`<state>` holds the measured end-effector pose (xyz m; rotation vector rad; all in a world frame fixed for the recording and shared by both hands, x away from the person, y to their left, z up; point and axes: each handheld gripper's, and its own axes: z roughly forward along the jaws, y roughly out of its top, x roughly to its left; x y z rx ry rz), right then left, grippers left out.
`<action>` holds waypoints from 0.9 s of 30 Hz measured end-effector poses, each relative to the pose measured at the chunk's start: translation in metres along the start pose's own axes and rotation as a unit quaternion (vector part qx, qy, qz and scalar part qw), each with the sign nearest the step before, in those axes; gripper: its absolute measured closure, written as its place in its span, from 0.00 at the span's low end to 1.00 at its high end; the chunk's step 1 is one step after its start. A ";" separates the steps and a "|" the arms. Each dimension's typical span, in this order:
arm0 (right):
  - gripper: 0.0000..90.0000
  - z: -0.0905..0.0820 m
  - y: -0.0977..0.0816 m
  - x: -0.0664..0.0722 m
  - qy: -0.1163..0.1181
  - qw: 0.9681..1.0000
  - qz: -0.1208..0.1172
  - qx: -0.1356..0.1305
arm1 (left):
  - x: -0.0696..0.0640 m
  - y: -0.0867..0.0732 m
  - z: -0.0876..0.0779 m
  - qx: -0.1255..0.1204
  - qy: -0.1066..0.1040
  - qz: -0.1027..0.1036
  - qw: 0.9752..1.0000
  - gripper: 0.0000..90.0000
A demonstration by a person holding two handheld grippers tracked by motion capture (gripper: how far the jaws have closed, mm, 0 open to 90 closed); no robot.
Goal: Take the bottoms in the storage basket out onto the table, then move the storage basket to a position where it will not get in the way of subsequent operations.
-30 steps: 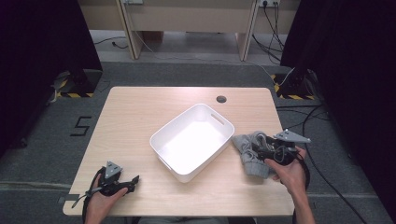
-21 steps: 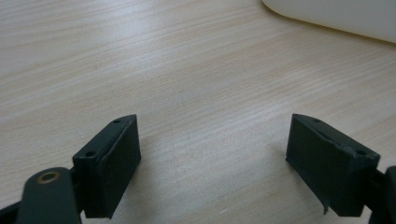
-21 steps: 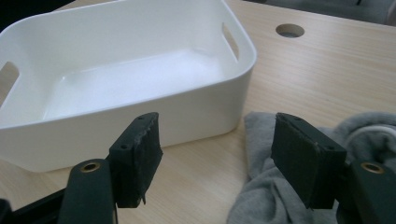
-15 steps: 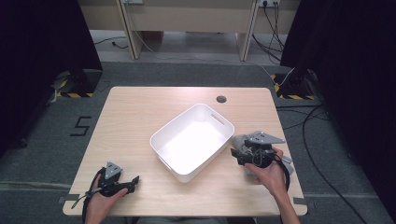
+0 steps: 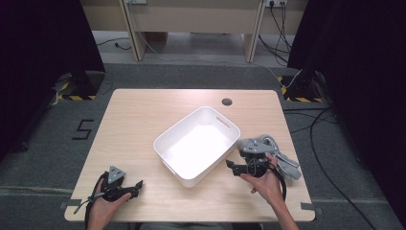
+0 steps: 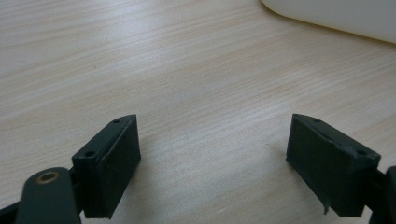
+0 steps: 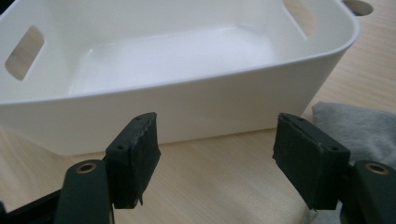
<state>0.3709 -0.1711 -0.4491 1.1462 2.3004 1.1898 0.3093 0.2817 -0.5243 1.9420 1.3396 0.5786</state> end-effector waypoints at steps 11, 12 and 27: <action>0.34 0.011 -0.002 0.020 0.016 1.000 -0.016 0.010 | 0.000 0.000 0.000 0.000 0.000 0.000 1.000 0.18; 0.34 0.012 -0.002 0.022 0.018 1.000 -0.018 0.011 | 0.000 0.000 0.000 0.000 0.000 0.000 1.000 0.18; 0.32 0.037 0.001 0.051 0.031 0.999 -0.030 0.029 | -0.001 0.001 0.002 0.002 0.001 -0.002 1.000 0.17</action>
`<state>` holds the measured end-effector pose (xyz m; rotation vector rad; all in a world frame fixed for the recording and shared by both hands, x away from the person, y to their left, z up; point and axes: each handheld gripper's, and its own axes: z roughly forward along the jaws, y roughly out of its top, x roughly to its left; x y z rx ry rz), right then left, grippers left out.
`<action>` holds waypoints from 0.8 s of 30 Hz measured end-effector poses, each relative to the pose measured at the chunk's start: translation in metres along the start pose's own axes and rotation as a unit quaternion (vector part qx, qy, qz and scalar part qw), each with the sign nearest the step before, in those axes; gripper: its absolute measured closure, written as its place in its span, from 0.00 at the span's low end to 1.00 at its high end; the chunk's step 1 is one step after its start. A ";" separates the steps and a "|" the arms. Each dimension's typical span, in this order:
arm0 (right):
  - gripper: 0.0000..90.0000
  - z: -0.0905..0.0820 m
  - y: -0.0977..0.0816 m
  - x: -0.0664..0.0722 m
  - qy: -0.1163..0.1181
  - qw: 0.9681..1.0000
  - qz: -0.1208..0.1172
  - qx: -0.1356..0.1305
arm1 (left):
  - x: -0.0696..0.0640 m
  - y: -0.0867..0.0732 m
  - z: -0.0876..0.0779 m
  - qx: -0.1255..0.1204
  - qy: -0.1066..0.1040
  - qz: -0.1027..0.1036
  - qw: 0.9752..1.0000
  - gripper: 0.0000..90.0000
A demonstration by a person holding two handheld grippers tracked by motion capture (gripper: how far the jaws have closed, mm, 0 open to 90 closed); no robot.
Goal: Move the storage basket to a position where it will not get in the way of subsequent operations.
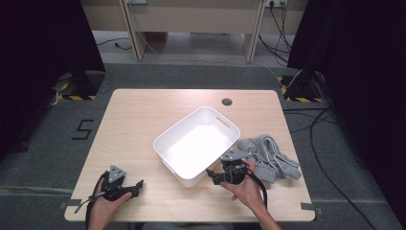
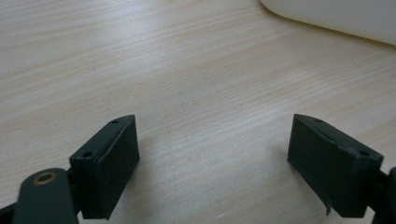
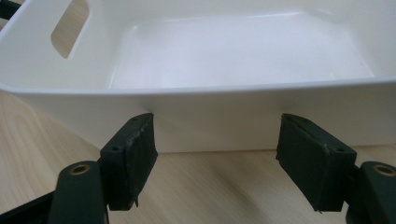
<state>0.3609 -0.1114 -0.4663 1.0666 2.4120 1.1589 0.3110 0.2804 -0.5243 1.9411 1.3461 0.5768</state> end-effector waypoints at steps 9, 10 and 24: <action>0.29 0.014 0.012 0.013 -0.001 0.999 0.034 -0.017 | 0.000 0.000 0.000 -0.001 -0.001 0.001 1.000 0.17; 0.29 0.015 0.014 0.014 0.001 0.999 0.037 -0.021 | 0.000 0.000 0.000 -0.001 -0.001 0.001 1.000 0.17; 0.29 0.028 0.032 0.015 0.002 0.999 0.040 -0.029 | -0.042 0.012 -0.004 -0.046 -0.047 0.010 0.998 0.19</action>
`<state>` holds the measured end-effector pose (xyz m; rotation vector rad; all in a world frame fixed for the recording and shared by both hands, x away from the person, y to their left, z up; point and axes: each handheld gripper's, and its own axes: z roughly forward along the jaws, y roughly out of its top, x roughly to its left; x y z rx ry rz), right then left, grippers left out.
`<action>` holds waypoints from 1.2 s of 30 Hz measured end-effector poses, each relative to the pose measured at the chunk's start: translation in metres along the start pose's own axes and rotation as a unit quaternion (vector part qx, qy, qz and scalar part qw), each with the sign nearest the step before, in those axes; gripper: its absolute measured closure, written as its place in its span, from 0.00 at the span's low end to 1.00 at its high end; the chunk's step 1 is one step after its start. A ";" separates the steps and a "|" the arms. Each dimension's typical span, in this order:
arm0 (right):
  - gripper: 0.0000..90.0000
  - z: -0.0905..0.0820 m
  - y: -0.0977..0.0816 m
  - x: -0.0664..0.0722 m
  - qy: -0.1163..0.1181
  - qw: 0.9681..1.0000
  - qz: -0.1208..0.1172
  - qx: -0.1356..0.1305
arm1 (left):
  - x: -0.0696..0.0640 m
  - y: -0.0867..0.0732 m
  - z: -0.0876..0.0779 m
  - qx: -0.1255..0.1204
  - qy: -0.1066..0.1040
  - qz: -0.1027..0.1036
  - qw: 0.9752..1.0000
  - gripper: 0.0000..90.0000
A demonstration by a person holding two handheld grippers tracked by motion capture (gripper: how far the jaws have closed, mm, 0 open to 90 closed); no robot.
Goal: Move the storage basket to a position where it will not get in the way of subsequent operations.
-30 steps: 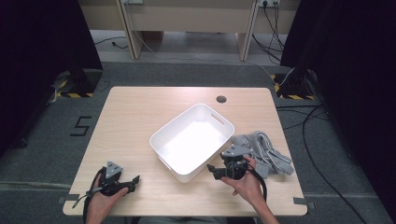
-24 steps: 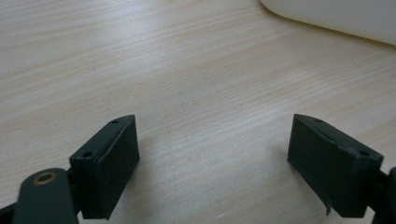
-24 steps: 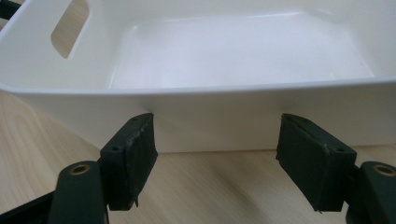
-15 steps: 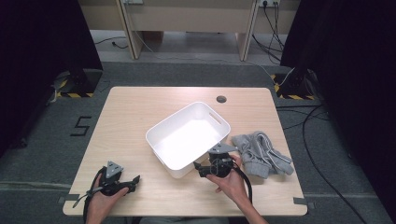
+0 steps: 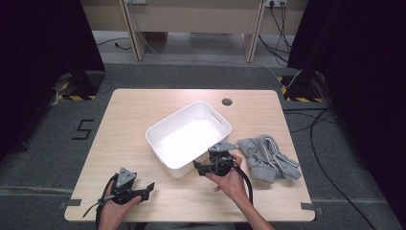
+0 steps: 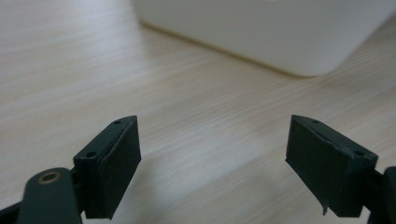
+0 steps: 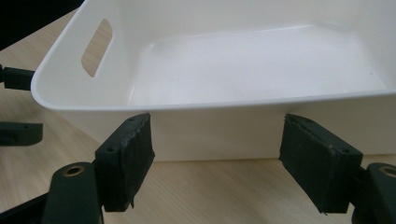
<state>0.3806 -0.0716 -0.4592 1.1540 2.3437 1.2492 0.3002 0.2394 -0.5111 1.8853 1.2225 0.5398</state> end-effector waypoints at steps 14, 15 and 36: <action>0.30 -0.018 0.020 -0.013 -0.029 0.999 0.002 -0.024 | -0.040 0.020 0.019 -0.042 -0.033 0.018 0.998 0.20; 0.31 -0.020 0.021 -0.017 -0.032 0.999 0.004 -0.027 | -0.041 0.020 0.022 -0.043 -0.029 0.018 0.998 0.21; 0.38 -0.006 0.056 -0.070 -0.102 0.993 0.058 0.004 | 0.000 0.058 0.043 -0.072 -0.002 -0.012 0.997 0.37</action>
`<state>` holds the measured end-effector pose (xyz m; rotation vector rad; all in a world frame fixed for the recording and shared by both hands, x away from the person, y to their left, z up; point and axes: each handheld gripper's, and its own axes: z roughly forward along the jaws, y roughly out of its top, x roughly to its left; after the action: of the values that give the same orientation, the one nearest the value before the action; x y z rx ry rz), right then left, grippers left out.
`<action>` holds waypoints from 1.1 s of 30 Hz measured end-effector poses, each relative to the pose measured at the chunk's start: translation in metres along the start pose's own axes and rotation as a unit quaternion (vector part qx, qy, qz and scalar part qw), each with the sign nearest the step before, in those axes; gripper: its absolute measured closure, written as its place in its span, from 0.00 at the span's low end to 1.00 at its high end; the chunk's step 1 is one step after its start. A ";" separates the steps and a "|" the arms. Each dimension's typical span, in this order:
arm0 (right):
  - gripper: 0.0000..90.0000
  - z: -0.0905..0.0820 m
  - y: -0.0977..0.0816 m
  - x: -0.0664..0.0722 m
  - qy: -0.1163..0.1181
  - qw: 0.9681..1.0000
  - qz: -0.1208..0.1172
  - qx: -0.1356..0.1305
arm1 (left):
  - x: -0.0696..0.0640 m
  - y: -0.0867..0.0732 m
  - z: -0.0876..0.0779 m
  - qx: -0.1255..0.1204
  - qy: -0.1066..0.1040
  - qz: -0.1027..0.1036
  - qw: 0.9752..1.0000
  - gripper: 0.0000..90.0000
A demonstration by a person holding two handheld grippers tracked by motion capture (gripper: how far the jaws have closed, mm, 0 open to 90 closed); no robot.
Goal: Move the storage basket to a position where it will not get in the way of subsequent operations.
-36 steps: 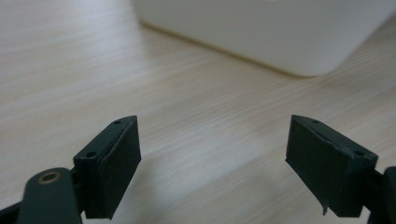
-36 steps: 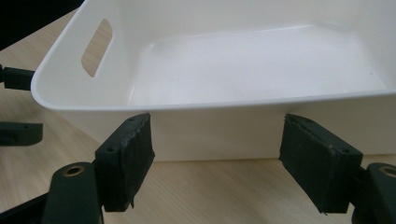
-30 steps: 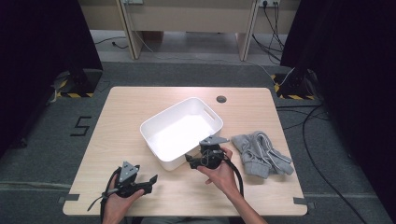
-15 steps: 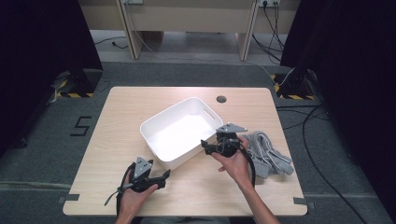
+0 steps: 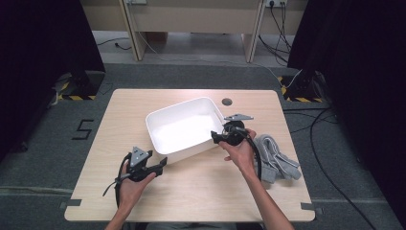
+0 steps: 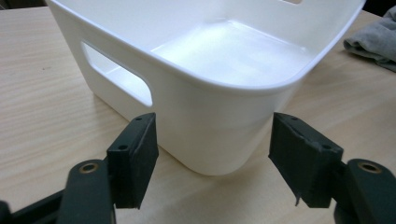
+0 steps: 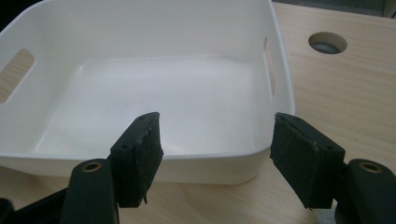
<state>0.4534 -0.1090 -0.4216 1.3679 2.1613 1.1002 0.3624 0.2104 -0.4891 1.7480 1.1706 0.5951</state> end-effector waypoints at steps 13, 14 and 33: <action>0.35 0.003 -0.009 -0.004 0.015 1.000 0.004 0.004 | 0.023 0.016 0.025 -0.001 0.001 -0.032 0.999 0.47; 0.34 0.003 -0.010 -0.004 0.015 1.000 0.000 0.006 | 0.024 0.017 0.027 0.000 0.000 -0.031 1.000 0.46; 0.32 0.038 -0.008 -0.008 -0.025 0.998 0.036 0.040 | 0.035 0.050 0.081 0.027 0.011 -0.005 1.000 0.47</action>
<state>0.4767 -0.1014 -0.4531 1.5024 2.1559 1.0041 0.4635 0.2018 -0.4856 1.7833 1.2203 0.5831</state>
